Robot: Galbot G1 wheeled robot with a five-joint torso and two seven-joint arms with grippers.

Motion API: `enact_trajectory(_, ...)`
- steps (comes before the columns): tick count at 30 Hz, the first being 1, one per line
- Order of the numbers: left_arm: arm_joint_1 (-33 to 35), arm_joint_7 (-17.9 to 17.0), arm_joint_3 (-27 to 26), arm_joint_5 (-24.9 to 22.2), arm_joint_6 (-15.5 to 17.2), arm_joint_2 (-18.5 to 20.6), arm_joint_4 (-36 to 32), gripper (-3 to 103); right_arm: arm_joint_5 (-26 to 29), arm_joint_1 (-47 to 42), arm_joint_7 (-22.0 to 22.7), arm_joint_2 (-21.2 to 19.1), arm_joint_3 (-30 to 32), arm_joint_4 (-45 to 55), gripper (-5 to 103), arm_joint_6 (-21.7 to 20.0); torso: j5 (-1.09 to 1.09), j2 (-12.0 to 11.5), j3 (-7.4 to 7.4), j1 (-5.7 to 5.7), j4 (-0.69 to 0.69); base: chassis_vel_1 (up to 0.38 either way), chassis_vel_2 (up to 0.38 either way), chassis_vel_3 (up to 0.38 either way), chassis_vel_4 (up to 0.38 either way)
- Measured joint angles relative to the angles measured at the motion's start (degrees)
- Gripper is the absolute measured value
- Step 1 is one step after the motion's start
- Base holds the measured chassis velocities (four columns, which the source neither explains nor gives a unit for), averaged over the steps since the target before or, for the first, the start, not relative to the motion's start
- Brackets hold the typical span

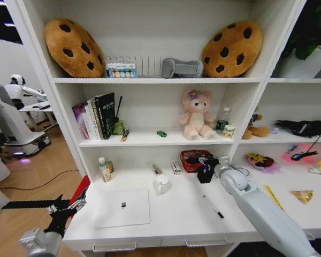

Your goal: Organize the objects on the table.

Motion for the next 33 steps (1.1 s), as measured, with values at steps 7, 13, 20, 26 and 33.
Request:
enact_trajectory(7,0.6,0.8,-0.4,0.1,-0.8,-0.8,-0.1,100,6.6,-6.9,6.0,-3.2,3.3,13.0,100,-7.2,-0.02,0.0,0.0,0.0,-0.01,0.0,0.0,0.0,0.0)
enact_trajectory(13,0.9,1.4,-0.8,0.0,-1.3,-1.1,-0.3,100,8.0,-16.8,8.0,-2.9,7.1,16.7,100,-10.0,0.0,0.0,0.0,0.0,0.0,0.0,0.0,0.0,0.0)
enact_trajectory(20,1.3,1.8,-0.9,0.0,-2.0,-1.6,0.0,100,11.2,-24.9,8.3,-0.2,10.6,14.7,100,-12.2,0.0,0.0,0.0,0.0,-0.01,0.0,0.0,0.0,0.0)
enact_trajectory(26,1.6,2.0,-0.8,0.2,-2.2,-1.8,0.1,100,13.5,-22.4,7.7,0.4,9.3,9.1,100,-12.3,0.0,0.0,0.0,0.0,0.0,0.0,0.0,0.0,0.0)
enact_trajectory(33,1.2,1.8,-1.5,-0.2,-2.0,-0.9,0.2,100,17.6,-16.5,6.3,-0.6,6.2,0.3,100,-12.2,0.0,0.0,0.01,0.01,0.0,0.0,0.0,0.0,0.0)
